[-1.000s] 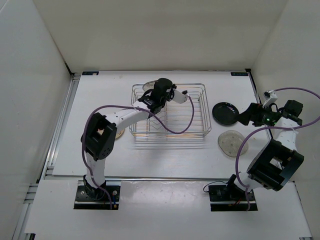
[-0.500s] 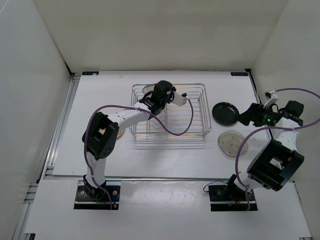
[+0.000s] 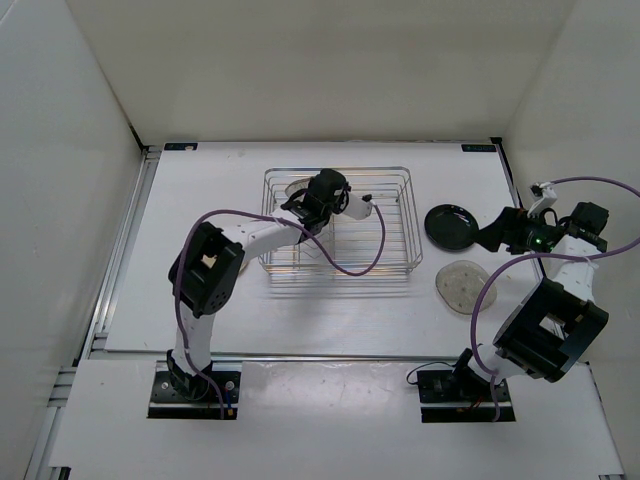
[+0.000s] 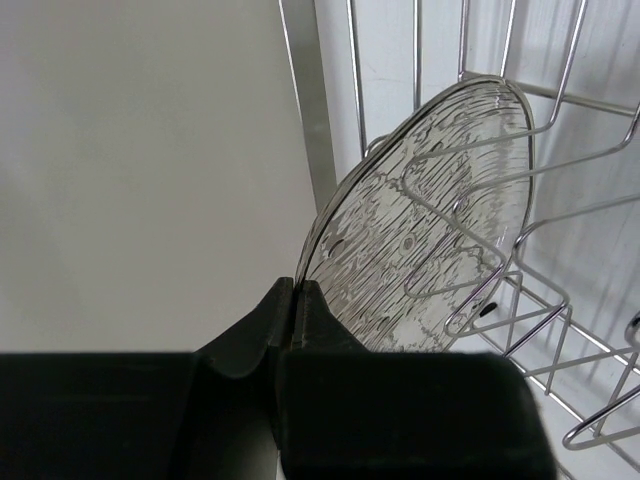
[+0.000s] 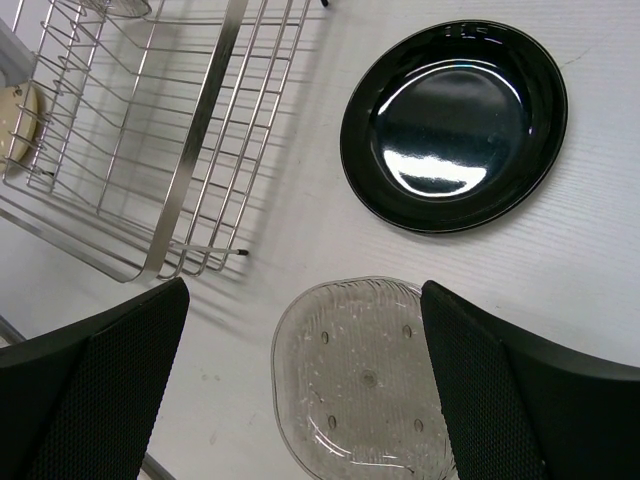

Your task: Load the plates into the dish rack

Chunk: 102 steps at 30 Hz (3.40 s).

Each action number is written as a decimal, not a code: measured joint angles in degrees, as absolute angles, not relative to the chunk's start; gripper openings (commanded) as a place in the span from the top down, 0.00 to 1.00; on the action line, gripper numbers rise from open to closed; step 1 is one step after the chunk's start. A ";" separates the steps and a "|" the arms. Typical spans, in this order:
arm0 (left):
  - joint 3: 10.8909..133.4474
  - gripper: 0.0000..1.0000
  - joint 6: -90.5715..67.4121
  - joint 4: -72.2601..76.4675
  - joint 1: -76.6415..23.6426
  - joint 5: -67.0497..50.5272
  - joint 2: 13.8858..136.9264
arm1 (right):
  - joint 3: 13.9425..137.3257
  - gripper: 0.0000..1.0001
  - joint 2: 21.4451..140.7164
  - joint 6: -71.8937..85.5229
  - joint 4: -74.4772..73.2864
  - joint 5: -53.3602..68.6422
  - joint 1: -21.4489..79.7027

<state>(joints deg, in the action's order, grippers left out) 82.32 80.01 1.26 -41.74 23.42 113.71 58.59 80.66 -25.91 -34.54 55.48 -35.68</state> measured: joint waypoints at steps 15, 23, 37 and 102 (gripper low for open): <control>86.26 0.89 79.37 1.39 -40.58 22.90 117.25 | 58.59 0.00 80.66 -26.13 -34.76 55.75 -36.32; 88.90 0.89 79.02 0.82 -39.66 22.74 119.20 | 58.59 0.00 80.66 -26.55 -35.44 56.07 -36.32; 89.65 0.48 78.11 -0.08 -39.16 22.94 119.72 | 58.59 0.00 80.66 -27.09 -36.01 56.34 -36.49; 56.82 0.11 12.62 -22.28 15.75 -13.15 71.79 | 84.29 0.24 119.55 -11.68 -30.02 35.07 -24.53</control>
